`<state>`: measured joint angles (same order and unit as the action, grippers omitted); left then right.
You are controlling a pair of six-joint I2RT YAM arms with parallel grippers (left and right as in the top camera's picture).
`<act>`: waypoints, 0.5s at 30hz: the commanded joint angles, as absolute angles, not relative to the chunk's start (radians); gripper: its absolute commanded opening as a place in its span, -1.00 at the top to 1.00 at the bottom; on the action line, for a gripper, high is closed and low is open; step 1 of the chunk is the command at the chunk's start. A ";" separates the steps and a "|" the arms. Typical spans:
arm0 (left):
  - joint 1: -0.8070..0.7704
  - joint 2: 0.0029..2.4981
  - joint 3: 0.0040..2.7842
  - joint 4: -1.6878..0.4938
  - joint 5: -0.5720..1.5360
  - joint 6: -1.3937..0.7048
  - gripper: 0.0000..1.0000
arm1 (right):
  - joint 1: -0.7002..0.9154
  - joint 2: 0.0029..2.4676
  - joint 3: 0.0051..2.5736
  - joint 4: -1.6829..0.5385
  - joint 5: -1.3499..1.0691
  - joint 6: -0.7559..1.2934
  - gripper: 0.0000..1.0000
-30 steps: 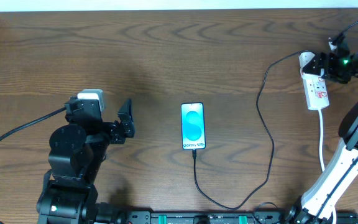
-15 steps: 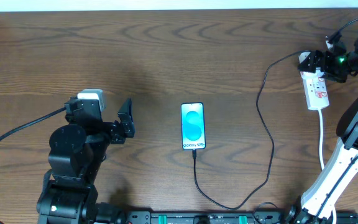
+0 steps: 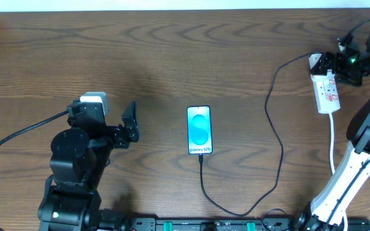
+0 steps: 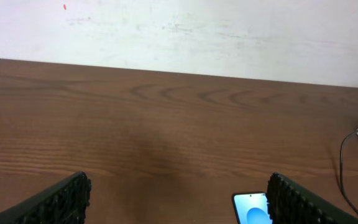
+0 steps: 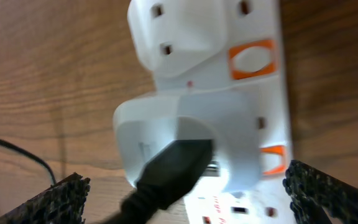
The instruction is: Plug charger to phone and switch on socket
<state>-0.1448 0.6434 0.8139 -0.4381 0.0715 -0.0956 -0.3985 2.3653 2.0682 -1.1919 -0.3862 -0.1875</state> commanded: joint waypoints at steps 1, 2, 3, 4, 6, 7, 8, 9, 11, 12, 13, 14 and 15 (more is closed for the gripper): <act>-0.141 0.641 0.818 -0.434 0.059 -0.078 -0.80 | -0.412 2.373 2.129 -1.198 -0.358 -0.173 -0.99; -0.141 0.641 0.818 -0.434 0.059 -0.078 -0.81 | -0.413 2.373 2.130 -1.198 -0.373 -0.174 -0.99; -0.141 0.641 0.818 -0.434 0.059 -0.079 -0.80 | -0.414 2.373 2.130 -1.198 -0.392 -0.180 -0.98; -0.141 0.641 0.818 -0.434 0.059 -0.079 -0.80 | -0.413 2.373 2.130 -1.200 -0.427 -0.198 -0.99; -0.141 0.641 0.818 -0.434 0.059 -0.078 -0.80 | -0.412 2.373 2.130 -1.203 -0.467 -0.213 -0.98; -0.141 0.641 0.818 -0.434 0.059 -0.078 -0.81 | -0.411 2.373 2.130 -1.205 -0.484 -0.216 -0.99; -0.141 0.641 0.818 -0.434 0.059 -0.079 -0.81 | -0.411 2.373 2.130 -1.205 -0.493 -0.215 -0.98; -0.141 0.641 0.818 -0.434 0.059 -0.079 -0.80 | -0.411 2.373 2.130 -1.208 -0.504 -0.215 -0.99; -0.141 0.641 0.818 -0.434 0.059 -0.078 -0.80 | -0.411 2.373 2.125 -1.217 -0.522 -0.214 -0.98; -0.141 0.641 0.818 -0.434 0.059 -0.078 -0.80 | -0.411 2.373 2.124 -1.224 -0.528 -0.214 -0.99; -0.141 0.641 0.818 -0.434 0.059 -0.078 -0.81 | -0.411 2.373 2.124 -1.229 -0.528 -0.214 -0.99; -0.141 0.641 0.818 -0.434 0.059 -0.079 -0.80 | -0.411 2.373 2.124 -1.237 -0.528 -0.214 -0.98; -0.141 0.641 0.818 -0.434 0.059 -0.079 -0.81 | -0.411 2.373 2.124 -1.242 -0.527 -0.214 -0.98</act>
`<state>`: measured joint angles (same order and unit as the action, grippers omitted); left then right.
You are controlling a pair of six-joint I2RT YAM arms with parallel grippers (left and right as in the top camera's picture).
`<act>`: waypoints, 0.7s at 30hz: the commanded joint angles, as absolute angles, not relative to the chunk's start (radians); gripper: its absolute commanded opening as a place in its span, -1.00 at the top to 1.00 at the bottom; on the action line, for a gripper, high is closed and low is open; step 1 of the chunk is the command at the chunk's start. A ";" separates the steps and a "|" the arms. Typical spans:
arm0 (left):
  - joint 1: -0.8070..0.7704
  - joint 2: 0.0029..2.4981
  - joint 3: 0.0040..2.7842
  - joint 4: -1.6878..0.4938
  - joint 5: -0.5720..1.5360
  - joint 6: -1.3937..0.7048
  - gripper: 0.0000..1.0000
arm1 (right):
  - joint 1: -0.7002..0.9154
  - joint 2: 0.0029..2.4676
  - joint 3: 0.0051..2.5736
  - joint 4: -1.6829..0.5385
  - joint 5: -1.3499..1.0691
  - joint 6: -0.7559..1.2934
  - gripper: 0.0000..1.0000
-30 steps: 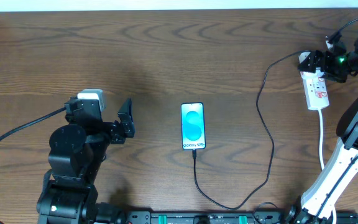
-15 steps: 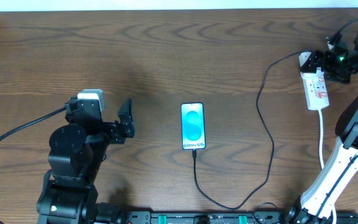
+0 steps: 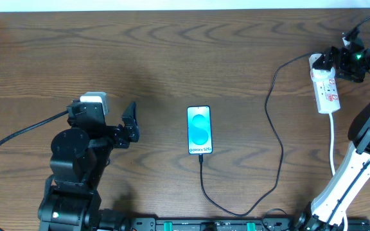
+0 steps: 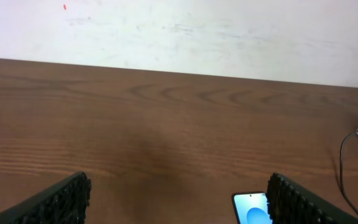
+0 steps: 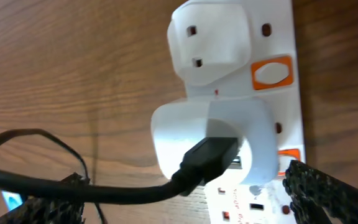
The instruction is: Plug charger to phone and switch on socket
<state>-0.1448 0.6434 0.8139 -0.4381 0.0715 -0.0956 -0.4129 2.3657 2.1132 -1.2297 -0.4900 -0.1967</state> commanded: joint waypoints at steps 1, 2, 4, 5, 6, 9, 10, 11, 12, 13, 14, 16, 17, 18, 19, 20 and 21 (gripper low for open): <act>-0.141 0.641 0.818 -0.434 0.059 -0.079 -0.80 | -0.411 2.373 2.124 -1.246 -0.526 -0.215 -0.97; -0.141 0.641 0.818 -0.434 0.059 -0.079 -0.81 | -0.411 2.373 2.123 -1.249 -0.526 -0.215 -0.96; -0.141 0.641 0.818 -0.434 0.059 -0.079 -0.80 | -0.411 2.373 2.115 -1.249 -0.526 -0.215 -0.95; -0.141 0.641 0.818 -0.434 0.059 -0.079 -0.80 | -0.411 2.373 2.112 -1.248 -0.526 -0.215 -0.95; -0.141 0.641 0.818 -0.434 0.059 -0.078 -0.80 | -0.411 2.374 2.106 -1.245 -0.527 -0.215 -0.95; -0.141 0.641 0.818 -0.434 0.059 -0.079 -0.80 | -0.411 2.374 2.078 -1.222 -0.527 -0.215 -0.96; -0.141 0.641 0.818 -0.434 0.059 -0.079 -0.81 | -0.411 2.374 2.069 -1.216 -0.527 -0.215 -0.96; -0.141 0.641 0.818 -0.434 0.059 -0.079 -0.80 | -0.411 2.374 2.058 -1.211 -0.527 -0.215 -0.96; -0.141 0.641 0.818 -0.434 0.059 -0.079 -0.80 | -0.411 2.374 2.047 -1.207 -0.531 -0.215 -0.96; -0.141 0.641 0.818 -0.434 0.059 -0.078 -0.80 | -0.411 2.374 2.041 -1.207 -0.531 -0.215 -0.96; -0.141 0.641 0.818 -0.434 0.059 -0.079 -0.80 | -0.411 2.374 2.024 -1.205 -0.543 -0.215 -0.96; -0.141 0.641 0.818 -0.434 0.059 -0.079 -0.80 | -0.411 2.374 2.009 -1.206 -0.570 -0.219 -0.96; -0.141 0.641 0.818 -0.434 0.059 -0.078 -0.80 | -0.411 2.374 2.004 -1.204 -0.580 -0.219 -0.95; -0.141 0.641 0.818 -0.434 0.059 -0.079 -0.81 | -0.411 2.374 2.000 -1.202 -0.587 -0.219 -0.95; -0.141 0.641 0.818 -0.434 0.059 -0.079 -0.80 | -0.411 2.374 1.998 -1.203 -0.592 -0.219 -0.94; -0.141 0.641 0.818 -0.434 0.059 -0.079 -0.81 | -0.411 2.374 1.998 -1.202 -0.596 -0.219 -0.95; -0.141 0.641 0.818 -0.434 0.059 -0.078 -0.80 | -0.410 2.374 1.998 -1.200 -0.597 -0.219 -0.94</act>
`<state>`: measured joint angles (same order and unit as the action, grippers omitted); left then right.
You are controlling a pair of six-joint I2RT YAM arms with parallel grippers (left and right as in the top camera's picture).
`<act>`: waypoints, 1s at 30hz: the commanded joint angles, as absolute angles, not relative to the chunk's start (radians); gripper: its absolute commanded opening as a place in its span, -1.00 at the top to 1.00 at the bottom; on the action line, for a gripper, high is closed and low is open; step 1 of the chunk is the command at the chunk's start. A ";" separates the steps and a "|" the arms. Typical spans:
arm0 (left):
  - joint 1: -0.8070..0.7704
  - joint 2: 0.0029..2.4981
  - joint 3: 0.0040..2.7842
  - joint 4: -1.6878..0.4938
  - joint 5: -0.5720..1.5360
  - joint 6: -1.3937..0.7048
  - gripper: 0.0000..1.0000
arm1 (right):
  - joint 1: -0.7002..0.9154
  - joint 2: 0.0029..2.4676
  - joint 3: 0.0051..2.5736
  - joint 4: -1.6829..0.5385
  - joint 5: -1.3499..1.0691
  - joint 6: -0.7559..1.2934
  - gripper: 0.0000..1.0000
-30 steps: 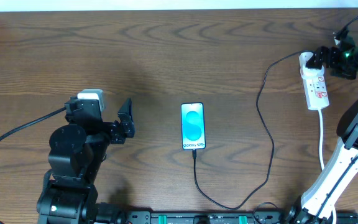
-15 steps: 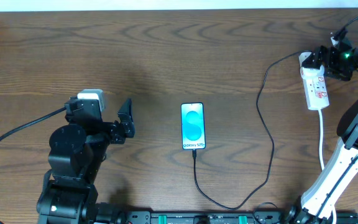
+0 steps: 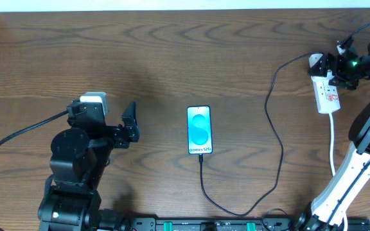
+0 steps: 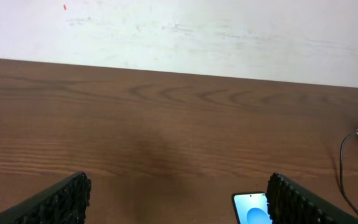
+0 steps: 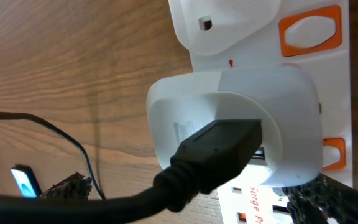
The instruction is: Plug charger to phone and switch on socket
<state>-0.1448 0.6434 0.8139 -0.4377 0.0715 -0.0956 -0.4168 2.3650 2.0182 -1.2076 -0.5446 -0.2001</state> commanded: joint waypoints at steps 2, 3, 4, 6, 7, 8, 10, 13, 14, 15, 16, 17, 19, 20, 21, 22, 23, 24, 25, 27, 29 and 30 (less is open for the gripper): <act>-0.141 0.641 0.818 -0.434 0.059 -0.078 -0.80 | -0.410 2.374 1.998 -1.192 -0.598 -0.219 -0.94; -0.141 0.641 0.818 -0.434 0.059 -0.079 -0.81 | -0.410 2.374 1.998 -1.188 -0.596 -0.219 -0.95; -0.141 0.641 0.818 -0.434 0.059 -0.079 -0.81 | -0.410 2.374 1.998 -1.183 -0.591 -0.219 -0.95; -0.141 0.641 0.818 -0.434 0.059 -0.079 -0.81 | -0.410 2.374 1.999 -1.165 -0.547 -0.217 -0.96; -0.141 0.641 0.818 -0.434 0.059 -0.079 -0.80 | -0.412 2.373 2.003 -1.161 -0.521 -0.211 -0.96; -0.141 0.641 0.818 -0.434 0.059 -0.079 -0.81 | -0.413 2.373 2.011 -1.161 -0.493 -0.199 -0.96; -0.141 0.641 0.818 -0.434 0.059 -0.079 -0.81 | -0.417 2.373 2.035 -1.177 -0.461 -0.191 -0.97; -0.141 0.641 0.818 -0.434 0.059 -0.078 -0.80 | -0.429 2.373 2.113 -1.228 -0.462 -0.191 -0.98; -0.141 0.641 0.818 -0.434 0.059 -0.079 -0.80 | -0.431 2.373 2.128 -1.234 -0.462 -0.191 -0.98; -0.141 0.641 0.818 -0.434 0.059 -0.079 -0.80 | -0.432 2.373 2.136 -1.235 -0.462 -0.191 -0.98; -0.141 0.641 0.818 -0.434 0.059 -0.078 -0.80 | -0.432 2.373 2.144 -1.234 -0.462 -0.192 -0.98; -0.141 0.641 0.818 -0.434 0.059 -0.078 -0.80 | -0.431 2.373 2.144 -1.233 -0.462 -0.192 -0.99; -0.141 0.641 0.818 -0.434 0.059 -0.079 -0.81 | -0.429 2.374 2.142 -1.234 -0.462 -0.197 -0.99; -0.141 0.641 0.818 -0.434 0.059 -0.079 -0.80 | -0.427 2.374 2.141 -1.234 -0.462 -0.197 -0.98; -0.141 0.641 0.818 -0.434 0.059 -0.078 -0.80 | -0.425 2.374 2.141 -1.233 -0.462 -0.197 -0.99; -0.141 0.641 0.818 -0.434 0.059 -0.079 -0.80 | -0.422 2.374 2.141 -1.233 -0.462 -0.197 -0.99; -0.141 0.641 0.818 -0.434 0.059 -0.079 -0.80 | -0.419 2.374 2.140 -1.233 -0.462 -0.196 -0.99; -0.141 0.641 0.818 -0.434 0.059 -0.079 -0.81 | -0.417 2.374 2.138 -1.232 -0.462 -0.196 -0.99; -0.141 0.641 0.818 -0.434 0.059 -0.078 -0.80 | -0.416 2.374 2.136 -1.232 -0.462 -0.196 -0.99; -0.141 0.641 0.818 -0.434 0.059 -0.078 -0.80 | -0.411 2.374 2.125 -1.229 -0.462 -0.196 -0.99; -0.141 0.641 0.818 -0.434 0.059 -0.079 -0.80 | -0.404 2.374 2.102 -1.213 -0.462 -0.196 -0.98; -0.141 0.641 0.818 -0.434 0.059 -0.079 -0.80 | -0.401 2.374 2.090 -1.206 -0.463 -0.196 -0.99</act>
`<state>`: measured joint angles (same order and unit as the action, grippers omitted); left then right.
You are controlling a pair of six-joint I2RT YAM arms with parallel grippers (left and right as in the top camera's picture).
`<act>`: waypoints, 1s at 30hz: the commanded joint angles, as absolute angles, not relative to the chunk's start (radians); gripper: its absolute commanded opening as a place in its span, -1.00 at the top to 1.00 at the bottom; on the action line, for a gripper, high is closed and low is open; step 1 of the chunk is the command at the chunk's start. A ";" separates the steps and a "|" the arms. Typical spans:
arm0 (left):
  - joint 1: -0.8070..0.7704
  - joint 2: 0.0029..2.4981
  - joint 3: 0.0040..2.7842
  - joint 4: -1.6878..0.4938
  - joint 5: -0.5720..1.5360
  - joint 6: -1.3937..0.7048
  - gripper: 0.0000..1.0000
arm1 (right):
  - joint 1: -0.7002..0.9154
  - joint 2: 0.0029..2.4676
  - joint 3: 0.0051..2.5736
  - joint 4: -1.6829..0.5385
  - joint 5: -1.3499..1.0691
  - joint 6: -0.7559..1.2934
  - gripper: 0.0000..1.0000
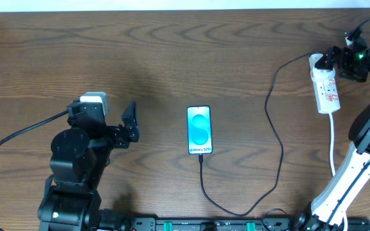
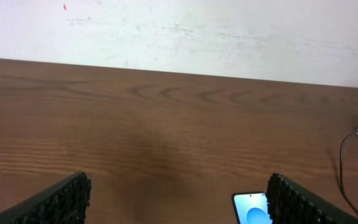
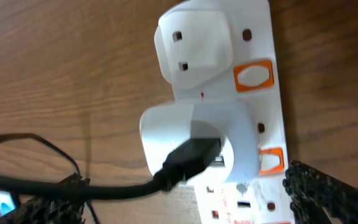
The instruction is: Plug charger to phone and switch on socket
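The phone (image 1: 199, 130) lies face up mid-table with its screen lit; a sliver of it shows in the left wrist view (image 2: 252, 211). A black cable (image 1: 275, 138) is plugged into its near end and runs round to the white charger (image 3: 197, 146) seated in the white power strip (image 3: 253, 37), far right on the table (image 1: 326, 86). Orange switches (image 3: 253, 76) sit beside the sockets. My right gripper (image 3: 185, 199) hovers open over the charger and strip (image 1: 339, 61). My left gripper (image 1: 130, 122) stands open left of the phone, holding nothing.
A second white plug (image 3: 194, 40) fills the strip's end socket. The strip's white lead (image 1: 333, 141) runs toward the near edge by my right arm's base. A pale wall (image 2: 179, 31) stands behind the brown wooden table (image 1: 108, 51).
My right gripper has drawn back from the power strip toward the table's far edge, so the charger and orange switches look smaller. The left arm, phone and cable are unchanged.
My right gripper was open close over the charger in the strip, then a little farther off, then close on it again, and now stands back once more. All along the phone lay lit with the cable in it, and the left arm rested still.
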<state>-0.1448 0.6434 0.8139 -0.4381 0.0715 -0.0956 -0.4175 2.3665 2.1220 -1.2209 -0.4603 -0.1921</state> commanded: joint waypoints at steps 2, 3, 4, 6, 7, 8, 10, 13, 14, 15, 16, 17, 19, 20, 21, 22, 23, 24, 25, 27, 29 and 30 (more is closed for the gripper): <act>-0.141 0.641 0.818 -0.434 0.059 -0.078 -0.81 | -0.393 2.374 2.063 -1.192 -0.469 -0.196 -0.98; -0.141 0.641 0.818 -0.434 0.059 -0.079 -0.81 | -0.390 2.374 2.050 -1.186 -0.473 -0.196 -0.98; -0.141 0.641 0.818 -0.434 0.059 -0.079 -0.81 | -0.385 2.374 2.036 -1.178 -0.474 -0.196 -0.99; -0.141 0.641 0.818 -0.434 0.059 -0.079 -0.80 | -0.373 2.374 1.986 -1.143 -0.482 -0.195 -0.99; -0.141 0.641 0.818 -0.434 0.059 -0.078 -0.81 | -0.369 2.374 1.966 -1.130 -0.489 -0.195 -0.99; -0.141 0.641 0.818 -0.434 0.059 -0.079 -0.81 | -0.365 2.374 1.950 -1.122 -0.493 -0.194 -0.99; -0.141 0.641 0.818 -0.434 0.059 -0.079 -0.81 | -0.361 2.374 1.928 -1.116 -0.497 -0.191 -0.97; -0.141 0.641 0.818 -0.434 0.059 -0.079 -0.80 | -0.359 2.374 1.914 -1.115 -0.500 -0.191 -0.96; -0.141 0.641 0.818 -0.434 0.059 -0.079 -0.80 | -0.359 2.374 1.914 -1.115 -0.500 -0.189 -0.96; -0.141 0.641 0.818 -0.434 0.059 -0.078 -0.80 | -0.359 2.374 1.914 -1.114 -0.499 -0.188 -0.96; -0.141 0.641 0.818 -0.434 0.059 -0.078 -0.81 | -0.360 2.374 1.914 -1.111 -0.500 -0.187 -0.96; -0.141 0.641 0.818 -0.434 0.059 -0.079 -0.80 | -0.361 2.374 1.915 -1.109 -0.500 -0.187 -0.95; -0.141 0.641 0.818 -0.434 0.059 -0.078 -0.80 | -0.366 2.374 1.916 -1.100 -0.492 -0.167 -0.95; -0.141 0.641 0.818 -0.434 0.059 -0.078 -0.80 | -0.369 2.374 1.919 -1.098 -0.485 -0.155 -0.96; -0.141 0.641 0.818 -0.434 0.059 -0.079 -0.81 | -0.374 2.373 1.929 -1.099 -0.469 -0.140 -0.95; -0.141 0.641 0.818 -0.434 0.059 -0.079 -0.80 | -0.379 2.373 1.941 -1.104 -0.461 -0.134 -0.96; -0.141 0.641 0.818 -0.434 0.059 -0.078 -0.80 | -0.383 2.373 1.957 -1.116 -0.461 -0.135 -0.96; -0.141 0.641 0.818 -0.434 0.059 -0.079 -0.80 | -0.386 2.373 1.973 -1.128 -0.461 -0.135 -0.97; -0.141 0.641 0.818 -0.434 0.059 -0.079 -0.80 | -0.389 2.373 1.996 -1.147 -0.461 -0.135 -0.96; -0.141 0.641 0.818 -0.434 0.059 -0.079 -0.80 | -0.392 2.371 2.046 -1.186 -0.454 -0.135 -0.99; -0.141 0.641 0.818 -0.434 0.059 -0.079 -0.80 | -0.393 2.367 2.101 -1.226 -0.442 -0.133 -0.98; -0.141 0.641 0.818 -0.434 0.059 -0.079 -0.81 | -0.393 2.363 2.134 -1.249 -0.428 -0.119 -0.99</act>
<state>-0.1448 0.6434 0.8139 -0.4377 0.0715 -0.0956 -0.3893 2.3566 2.0384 -1.2110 -0.4477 -0.1528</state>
